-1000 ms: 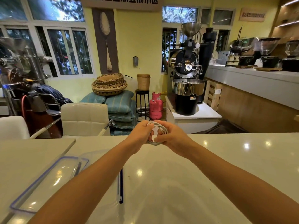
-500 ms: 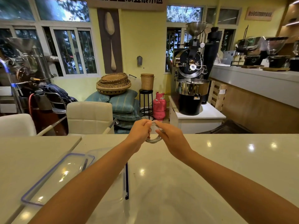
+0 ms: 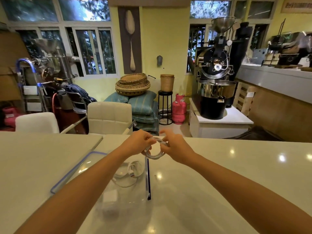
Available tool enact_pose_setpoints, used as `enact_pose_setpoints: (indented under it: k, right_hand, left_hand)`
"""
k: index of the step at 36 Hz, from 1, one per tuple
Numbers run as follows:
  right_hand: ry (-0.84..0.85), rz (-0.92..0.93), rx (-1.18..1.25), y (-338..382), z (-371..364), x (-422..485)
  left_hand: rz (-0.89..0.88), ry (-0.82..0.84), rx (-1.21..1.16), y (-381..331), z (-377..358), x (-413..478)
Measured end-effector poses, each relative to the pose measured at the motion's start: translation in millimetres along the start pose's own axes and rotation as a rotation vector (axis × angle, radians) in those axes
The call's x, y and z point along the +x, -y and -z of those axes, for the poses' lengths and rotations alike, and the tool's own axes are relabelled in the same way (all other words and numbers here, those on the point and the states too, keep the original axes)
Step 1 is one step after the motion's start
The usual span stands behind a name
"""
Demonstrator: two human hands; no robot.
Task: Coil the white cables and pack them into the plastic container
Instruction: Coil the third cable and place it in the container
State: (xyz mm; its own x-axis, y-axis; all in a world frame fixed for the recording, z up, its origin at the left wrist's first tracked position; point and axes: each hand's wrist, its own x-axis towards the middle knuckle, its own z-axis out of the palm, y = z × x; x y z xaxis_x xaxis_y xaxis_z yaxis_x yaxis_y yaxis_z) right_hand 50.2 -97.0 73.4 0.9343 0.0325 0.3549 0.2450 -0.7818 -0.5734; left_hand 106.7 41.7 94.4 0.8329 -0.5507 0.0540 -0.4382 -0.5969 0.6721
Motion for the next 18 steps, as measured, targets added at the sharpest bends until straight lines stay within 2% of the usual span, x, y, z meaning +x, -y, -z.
enact_pose_setpoints:
  k: [6, 12, 18]
  right_hand:
    - [0.136, -0.026, -0.048, 15, -30, 13]
    - [0.287, -0.005, -0.131, 30, -58, 23]
    - [0.436, -0.001, -0.275, 38, -76, 23]
  left_hand:
    - [0.148, 0.055, 0.218, 26, 10, -13]
    - [0.320, 0.191, 0.394, 54, 18, -24]
    - [0.391, 0.338, 0.467, 67, 11, -39]
